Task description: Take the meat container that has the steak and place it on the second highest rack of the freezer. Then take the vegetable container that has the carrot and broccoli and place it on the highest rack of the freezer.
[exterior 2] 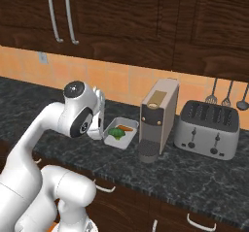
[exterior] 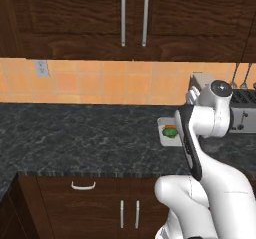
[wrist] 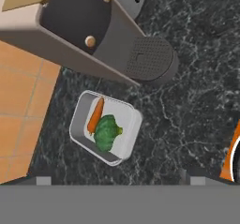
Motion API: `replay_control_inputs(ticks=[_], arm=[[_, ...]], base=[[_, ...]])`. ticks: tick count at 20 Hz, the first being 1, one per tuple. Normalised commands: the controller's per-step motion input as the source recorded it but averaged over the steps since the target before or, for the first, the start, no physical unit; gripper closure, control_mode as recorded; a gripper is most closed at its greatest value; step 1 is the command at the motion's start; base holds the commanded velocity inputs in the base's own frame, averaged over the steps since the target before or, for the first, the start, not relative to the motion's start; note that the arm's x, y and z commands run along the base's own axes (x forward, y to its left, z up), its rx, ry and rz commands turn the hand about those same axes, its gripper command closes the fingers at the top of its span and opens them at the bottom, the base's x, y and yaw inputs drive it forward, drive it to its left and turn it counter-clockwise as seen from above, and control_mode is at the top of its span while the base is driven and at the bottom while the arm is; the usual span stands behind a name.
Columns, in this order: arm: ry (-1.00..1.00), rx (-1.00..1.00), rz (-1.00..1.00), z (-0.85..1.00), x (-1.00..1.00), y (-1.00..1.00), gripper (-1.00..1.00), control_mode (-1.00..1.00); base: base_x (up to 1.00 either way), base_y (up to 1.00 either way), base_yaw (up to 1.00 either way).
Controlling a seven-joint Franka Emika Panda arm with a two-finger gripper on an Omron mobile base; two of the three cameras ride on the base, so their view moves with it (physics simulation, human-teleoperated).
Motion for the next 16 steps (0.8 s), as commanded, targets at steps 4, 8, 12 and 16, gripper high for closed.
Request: replay_control_inputs(ticks=[4, 8, 12, 16], arm=[[0.41, 0.03, 0.14, -0.54, 0.0, 0.0, -1.0, -1.0], [0.39, 0.0, 0.24, -0.61, 0.0, 0.0, -1.0, -1.0], [0.2, 0.0, 0.08, -0.46, 0.08, 0.0, -1.0, -1.0], [0.1, 0.0, -0.08, -0.22, 0.14, -0.03, -1.0, -1.0]], base=[[0.0, 0.0, 0.0], [0.0, 0.0, 0.0], [0.0, 0.0, 0.0], [0.0, 0.0, 0.0]])
